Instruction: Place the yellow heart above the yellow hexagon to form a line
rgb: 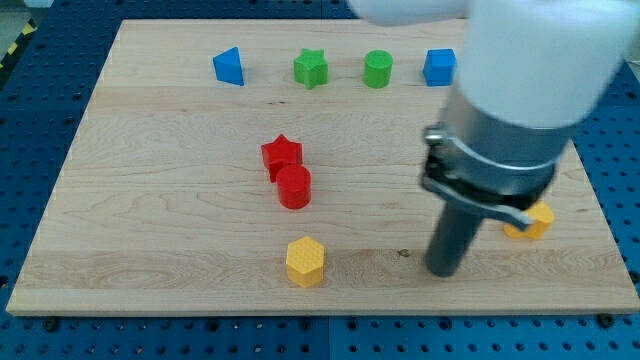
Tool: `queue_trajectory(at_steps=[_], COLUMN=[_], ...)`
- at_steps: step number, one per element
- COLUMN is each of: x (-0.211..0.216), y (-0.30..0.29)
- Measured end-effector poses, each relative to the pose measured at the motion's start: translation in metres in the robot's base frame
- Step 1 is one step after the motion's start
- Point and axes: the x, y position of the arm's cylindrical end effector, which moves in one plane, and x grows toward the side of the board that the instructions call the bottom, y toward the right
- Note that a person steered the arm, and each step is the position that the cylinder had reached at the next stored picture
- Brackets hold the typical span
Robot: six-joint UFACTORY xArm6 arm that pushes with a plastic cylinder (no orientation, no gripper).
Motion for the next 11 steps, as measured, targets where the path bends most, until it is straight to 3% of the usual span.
queue_trajectory(at_steps=[2, 3, 7, 11], x=[0.000, -0.002, -0.036, -0.047], y=[0.120, 0.135, 0.147, 0.096])
